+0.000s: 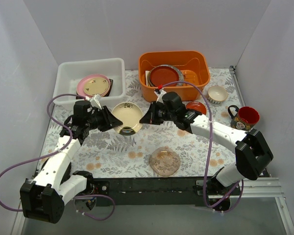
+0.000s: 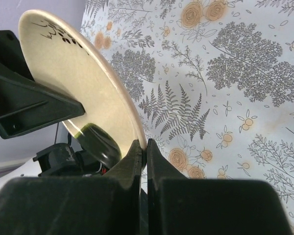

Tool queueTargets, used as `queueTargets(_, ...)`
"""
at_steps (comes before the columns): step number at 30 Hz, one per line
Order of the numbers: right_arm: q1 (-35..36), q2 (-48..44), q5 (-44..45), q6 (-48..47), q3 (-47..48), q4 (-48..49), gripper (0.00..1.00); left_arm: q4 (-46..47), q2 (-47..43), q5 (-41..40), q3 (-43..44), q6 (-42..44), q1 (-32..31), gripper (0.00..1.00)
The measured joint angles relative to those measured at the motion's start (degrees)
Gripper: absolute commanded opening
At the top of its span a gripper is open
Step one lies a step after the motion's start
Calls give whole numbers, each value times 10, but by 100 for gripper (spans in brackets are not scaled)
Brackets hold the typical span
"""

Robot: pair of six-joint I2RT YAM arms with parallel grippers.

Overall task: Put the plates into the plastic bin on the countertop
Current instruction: Place the plate in the plastic bin.

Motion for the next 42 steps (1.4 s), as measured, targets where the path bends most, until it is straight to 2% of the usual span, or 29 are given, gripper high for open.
queueTargets(3, -9, 0, 0, 3, 0, -2, 1, 16, -1, 3, 0, -4, -8, 8)
queueTargets(4, -11, 0, -2, 4, 0, -1, 1, 17, -1, 0, 0, -5, -10, 0)
queueTargets(5, -11, -1, -1, 4, 0, -1, 1, 17, 0, -1, 0, -7, -11, 0)
queueTargets(7, -11, -1, -1, 4, 0, -1, 14, 17, 0, -4, 0, -7, -13, 0)
queueTargets(8, -11, -1, -1, 4, 0, -1, 25, 18, 0, -5, 0, -8, -13, 0)
queueTargets(10, -11, -1, 0, 6, -3, 2, 39, 18, 1, -5, 0, -10, -15, 0)
queueTargets(11, -11, -1, -1, 5, -6, 5, 51, 19, 3, -4, 0, -11, -17, 0)
queueTargets(14, -8, -1, -5, 6, -11, 8, 72, 17, 10, -7, 0, -13, -26, 0)
queueTargets(17, -7, -7, -5, 2, -12, 14, 84, 16, 16, -12, 1, -12, -27, 0)
queueTargets(23, -7, -33, 2, -2, -15, 16, 95, 13, 30, -22, 7, -7, -27, 0)
queueTargets(42, -20, -74, 23, -13, -45, 7, 98, 9, 99, -45, 90, 10, -27, 0)
